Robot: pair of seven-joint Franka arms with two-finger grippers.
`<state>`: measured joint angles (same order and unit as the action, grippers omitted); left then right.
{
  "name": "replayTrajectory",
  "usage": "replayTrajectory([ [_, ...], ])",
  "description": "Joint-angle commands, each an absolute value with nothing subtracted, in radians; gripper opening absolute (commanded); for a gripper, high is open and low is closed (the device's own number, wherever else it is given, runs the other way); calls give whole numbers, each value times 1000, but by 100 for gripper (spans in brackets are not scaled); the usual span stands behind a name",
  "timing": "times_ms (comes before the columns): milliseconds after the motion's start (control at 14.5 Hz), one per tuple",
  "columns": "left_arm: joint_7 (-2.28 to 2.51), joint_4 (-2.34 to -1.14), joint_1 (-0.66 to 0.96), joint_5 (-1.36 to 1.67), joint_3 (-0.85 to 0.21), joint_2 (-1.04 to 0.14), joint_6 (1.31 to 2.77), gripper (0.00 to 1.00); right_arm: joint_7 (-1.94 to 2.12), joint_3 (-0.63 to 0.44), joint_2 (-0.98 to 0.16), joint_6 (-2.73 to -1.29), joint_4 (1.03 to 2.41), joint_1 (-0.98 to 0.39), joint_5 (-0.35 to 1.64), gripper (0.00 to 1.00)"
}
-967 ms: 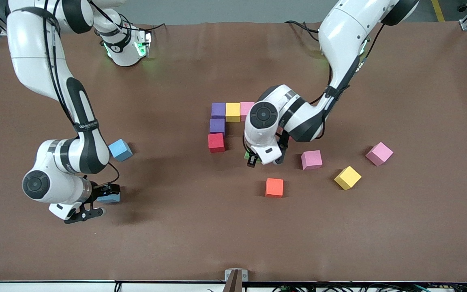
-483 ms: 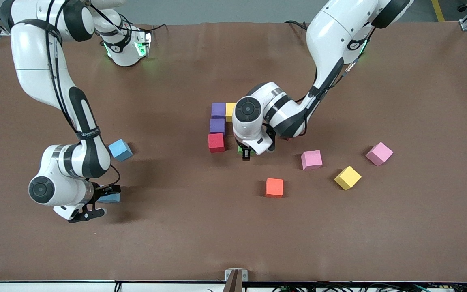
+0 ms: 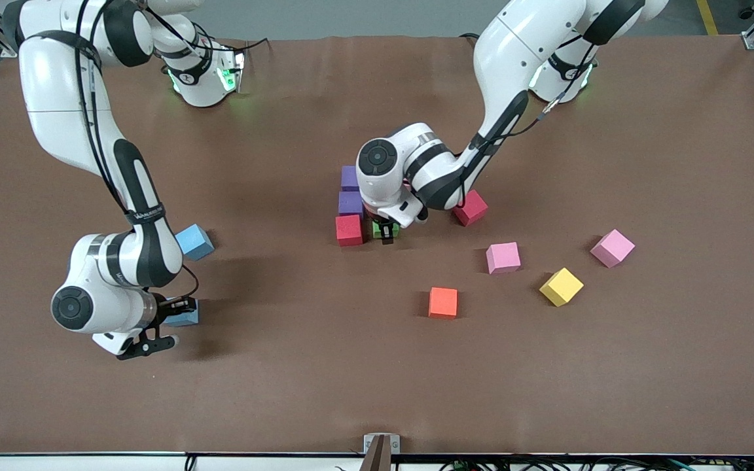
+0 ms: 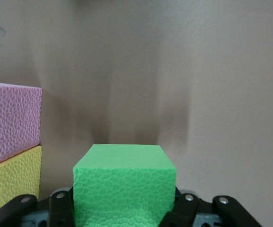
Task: Arrange 11 blocks into digit 3
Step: 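Grasp the light blue cube with the right gripper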
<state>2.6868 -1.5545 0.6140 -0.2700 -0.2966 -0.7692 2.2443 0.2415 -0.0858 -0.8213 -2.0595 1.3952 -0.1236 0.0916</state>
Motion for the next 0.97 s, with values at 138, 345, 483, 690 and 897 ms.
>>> replayTrajectory([
  [138,2823,-1522,666,-410,-285,-814,2258,6,154,-83,-808,-2011,1353,-231,92,39],
  [345,2823,-1509,686,-419,-273,-827,2267,6,-6,-81,-804,-1991,1351,-314,92,39],
  [483,2824,-1500,687,-422,-265,-827,2278,6,-111,-81,-804,-1991,1338,-377,98,39],
  [690,2824,-1476,687,-423,-264,-845,2278,6,-244,-81,-805,-2000,1330,-475,98,39],
  [897,2824,-1460,689,-433,-264,-857,2278,6,-314,-87,-810,-2017,1330,-552,142,39],
])
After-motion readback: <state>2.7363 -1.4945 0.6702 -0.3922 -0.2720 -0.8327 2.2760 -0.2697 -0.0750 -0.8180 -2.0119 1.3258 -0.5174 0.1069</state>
